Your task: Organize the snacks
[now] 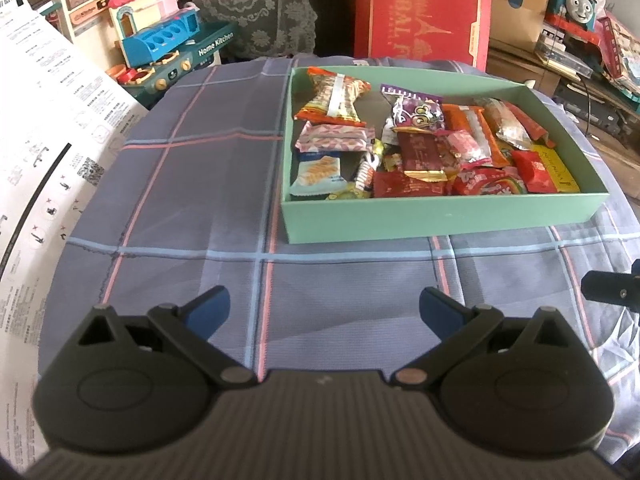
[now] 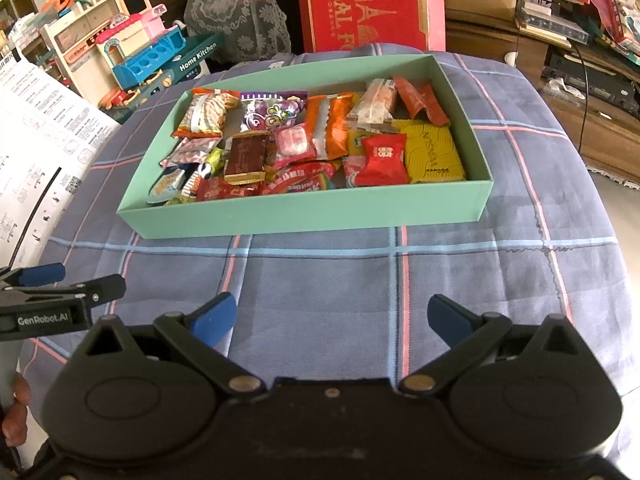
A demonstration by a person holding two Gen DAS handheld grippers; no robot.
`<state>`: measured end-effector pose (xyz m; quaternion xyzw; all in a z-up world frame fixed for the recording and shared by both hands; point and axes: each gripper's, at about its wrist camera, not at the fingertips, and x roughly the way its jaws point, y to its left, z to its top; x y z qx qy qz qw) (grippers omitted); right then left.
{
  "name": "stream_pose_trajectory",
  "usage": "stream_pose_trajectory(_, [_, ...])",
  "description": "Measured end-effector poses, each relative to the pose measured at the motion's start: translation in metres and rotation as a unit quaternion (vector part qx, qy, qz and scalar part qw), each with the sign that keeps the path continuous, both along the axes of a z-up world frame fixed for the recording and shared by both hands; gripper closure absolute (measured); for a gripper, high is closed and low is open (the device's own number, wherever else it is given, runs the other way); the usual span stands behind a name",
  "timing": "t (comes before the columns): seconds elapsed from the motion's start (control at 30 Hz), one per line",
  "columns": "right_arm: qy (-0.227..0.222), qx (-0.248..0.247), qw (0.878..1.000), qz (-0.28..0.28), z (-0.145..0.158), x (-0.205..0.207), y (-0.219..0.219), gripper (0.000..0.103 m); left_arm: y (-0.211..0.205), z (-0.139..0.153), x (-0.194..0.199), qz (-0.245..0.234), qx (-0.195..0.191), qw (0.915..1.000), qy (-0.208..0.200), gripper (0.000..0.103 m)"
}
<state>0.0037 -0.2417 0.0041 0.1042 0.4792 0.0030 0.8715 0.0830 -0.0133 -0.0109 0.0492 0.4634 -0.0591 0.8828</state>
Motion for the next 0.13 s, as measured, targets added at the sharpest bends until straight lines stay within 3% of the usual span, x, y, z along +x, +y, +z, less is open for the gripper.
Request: stream_pose_trajectory(0.13, [-0.001,-0.005,1.0,0.001,0.0008,0.0005,0.0003,0.0,0.0018,0.0008,-0.0003,0.005,0.004,1.0,0.0,0.0])
